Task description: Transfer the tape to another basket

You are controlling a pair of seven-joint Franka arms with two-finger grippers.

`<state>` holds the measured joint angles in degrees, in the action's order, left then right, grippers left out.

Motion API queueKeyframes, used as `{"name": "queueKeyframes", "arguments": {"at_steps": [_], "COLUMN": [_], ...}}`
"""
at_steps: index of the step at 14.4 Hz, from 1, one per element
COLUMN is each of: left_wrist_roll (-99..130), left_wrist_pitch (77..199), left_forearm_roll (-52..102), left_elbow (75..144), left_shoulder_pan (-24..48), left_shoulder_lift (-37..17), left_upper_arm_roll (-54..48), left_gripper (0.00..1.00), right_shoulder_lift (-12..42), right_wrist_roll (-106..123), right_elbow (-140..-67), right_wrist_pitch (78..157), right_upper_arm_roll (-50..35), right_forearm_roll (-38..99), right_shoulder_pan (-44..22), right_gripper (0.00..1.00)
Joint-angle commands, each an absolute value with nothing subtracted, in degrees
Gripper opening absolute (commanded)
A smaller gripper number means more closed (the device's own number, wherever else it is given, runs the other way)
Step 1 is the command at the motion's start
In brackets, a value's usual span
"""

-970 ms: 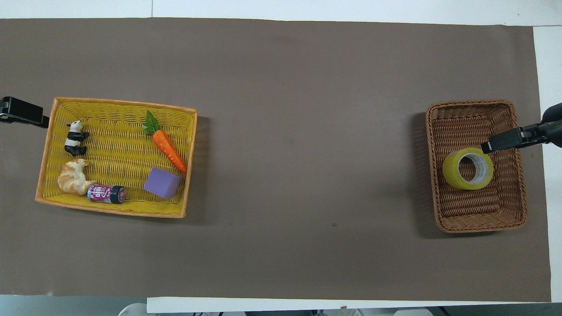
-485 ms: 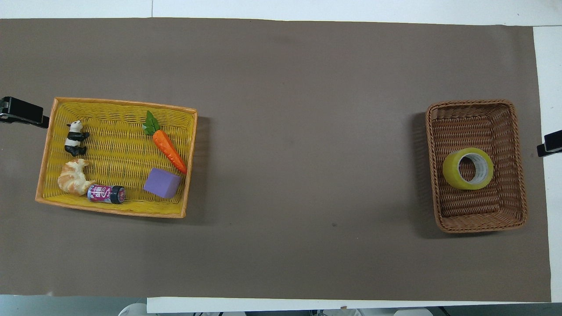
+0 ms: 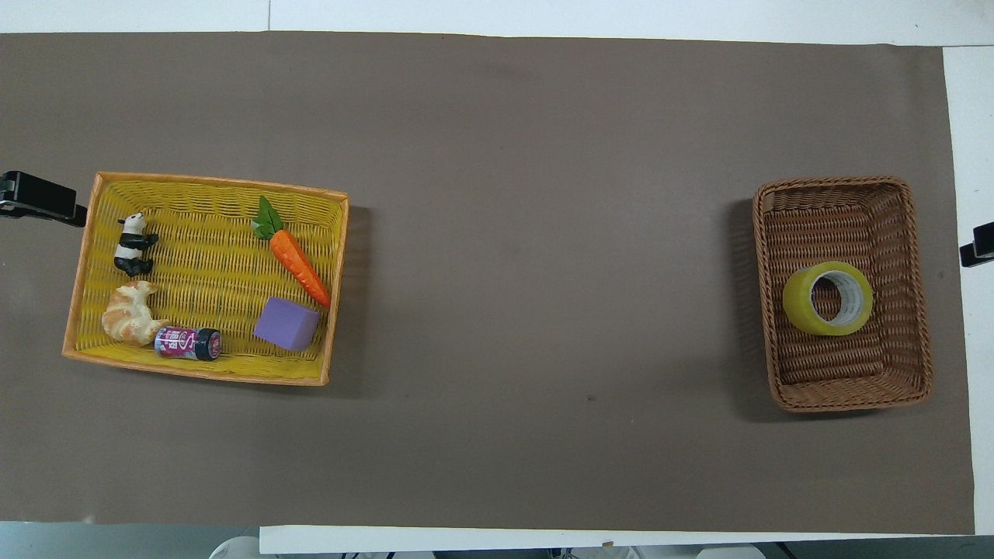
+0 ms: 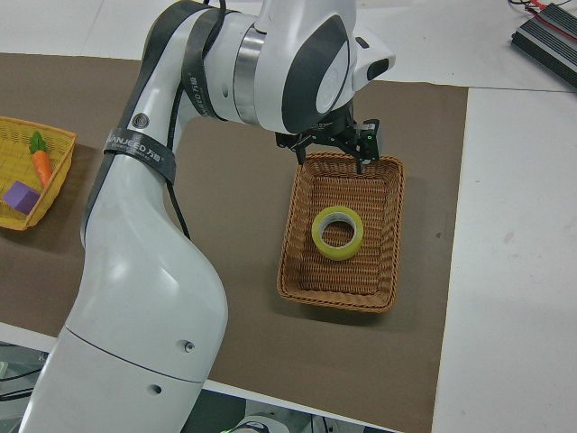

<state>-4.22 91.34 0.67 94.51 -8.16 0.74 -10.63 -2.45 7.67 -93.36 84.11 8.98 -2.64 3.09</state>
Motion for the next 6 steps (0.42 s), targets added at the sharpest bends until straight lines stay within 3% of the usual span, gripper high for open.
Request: {"name": "queueKeyframes", "arguments": {"at_steps": [1,6], "left_wrist_roll": [-3.7,-3.7], "left_wrist_pitch": [90.5,90.5], "left_forearm_roll": [0.3,0.3], "left_elbow": [94.7,94.7], "left_shoulder_pan": [-8.3,-8.3], "left_shoulder_lift": [1.3,1.2], "left_upper_arm_roll": [-10.6,-10.6], "left_gripper": [0.99,0.99], "right_shoulder_lift": [-2.2,-2.7], "right_wrist_roll": [6.7,6.9], "right_elbow": [-92.4,-92.8], "right_wrist_pitch": [83.4,83.1], "right_upper_arm_roll": [8.6,8.5], "right_forearm_roll": [-3.7,-3.5], "right_shoulder_pan": [3.3,3.8], "right_gripper": [1.0,1.0]}}
